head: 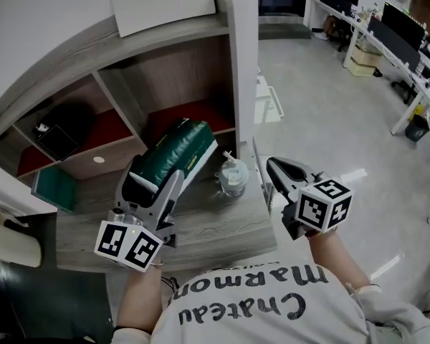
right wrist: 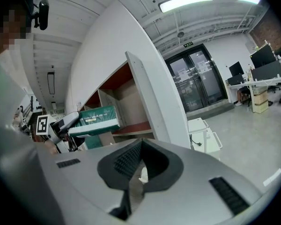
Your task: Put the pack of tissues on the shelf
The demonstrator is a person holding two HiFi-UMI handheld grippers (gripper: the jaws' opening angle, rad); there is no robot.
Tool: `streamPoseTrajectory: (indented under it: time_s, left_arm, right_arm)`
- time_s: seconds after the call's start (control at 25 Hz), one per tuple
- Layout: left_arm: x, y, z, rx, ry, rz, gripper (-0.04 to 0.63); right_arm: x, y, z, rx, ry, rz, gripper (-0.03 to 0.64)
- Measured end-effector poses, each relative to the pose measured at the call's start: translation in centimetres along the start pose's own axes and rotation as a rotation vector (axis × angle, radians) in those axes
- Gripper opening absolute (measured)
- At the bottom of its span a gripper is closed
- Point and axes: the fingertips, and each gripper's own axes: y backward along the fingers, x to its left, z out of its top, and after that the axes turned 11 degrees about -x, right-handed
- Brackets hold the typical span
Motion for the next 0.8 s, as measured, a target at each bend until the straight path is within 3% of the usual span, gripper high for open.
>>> streamPoseTrajectory:
  time_s: [0.2, 0.56, 0.8]
  left_arm:
    - [1.3, -2.7, -1.2, 0.021, -0.021, -0.017, 0.437]
    - [2.1, -6.3, -4.7, 0.09, 0.0, -0.123, 0.437]
    - [2.1, -7.3, -5.3, 0.107, -0.039, -0.164, 0.437]
  right_arm:
    - [-1.4, -0.1, 0.1, 0.0, -0.006, -0.025, 0.011]
    - [-2.1, -0.9, -0.1, 0.004, -0.003, -0.038, 0.011]
    - [-2.4, -1.4, -0.5, 0.014, -0.006, -0.045, 0.011]
